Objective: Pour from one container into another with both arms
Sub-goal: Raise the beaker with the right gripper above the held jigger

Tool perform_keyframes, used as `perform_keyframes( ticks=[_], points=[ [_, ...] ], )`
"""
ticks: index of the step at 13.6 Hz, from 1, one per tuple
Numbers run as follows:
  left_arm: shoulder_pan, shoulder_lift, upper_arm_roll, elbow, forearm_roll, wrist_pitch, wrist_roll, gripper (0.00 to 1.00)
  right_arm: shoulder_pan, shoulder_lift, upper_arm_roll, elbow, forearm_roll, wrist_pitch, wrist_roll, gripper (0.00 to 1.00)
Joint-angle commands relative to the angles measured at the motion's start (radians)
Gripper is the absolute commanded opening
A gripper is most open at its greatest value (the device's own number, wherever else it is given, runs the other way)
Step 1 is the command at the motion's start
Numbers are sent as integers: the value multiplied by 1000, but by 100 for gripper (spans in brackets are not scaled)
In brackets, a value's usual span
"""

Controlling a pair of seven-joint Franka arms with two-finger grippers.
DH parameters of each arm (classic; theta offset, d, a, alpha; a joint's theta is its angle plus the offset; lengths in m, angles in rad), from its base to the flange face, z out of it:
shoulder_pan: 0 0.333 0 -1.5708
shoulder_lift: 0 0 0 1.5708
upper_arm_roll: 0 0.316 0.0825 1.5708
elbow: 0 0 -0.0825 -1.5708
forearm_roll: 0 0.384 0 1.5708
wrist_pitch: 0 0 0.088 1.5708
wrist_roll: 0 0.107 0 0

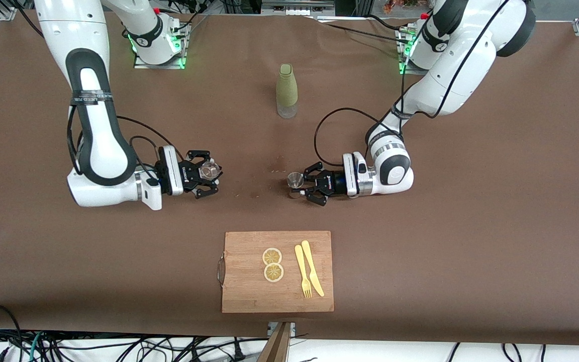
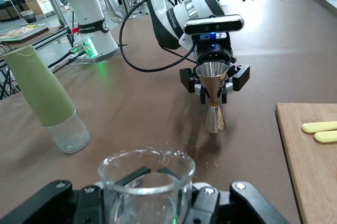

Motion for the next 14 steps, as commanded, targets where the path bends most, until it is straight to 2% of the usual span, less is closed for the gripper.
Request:
perform_keyframes(
  ticks=[1, 7, 14],
  points=[
    [-8, -27, -11, -50, -72, 10, 120, 0, 44, 0, -26, -14, 43, 40, 32, 0],
    [-18, -26, -28, -68, -98, 10, 161, 0, 94, -3, -28, -12, 43, 69, 160, 0],
    [-19, -23, -32, -68, -126, 10, 174, 0, 122, 3, -26, 26, 171, 106, 170, 0]
  ],
)
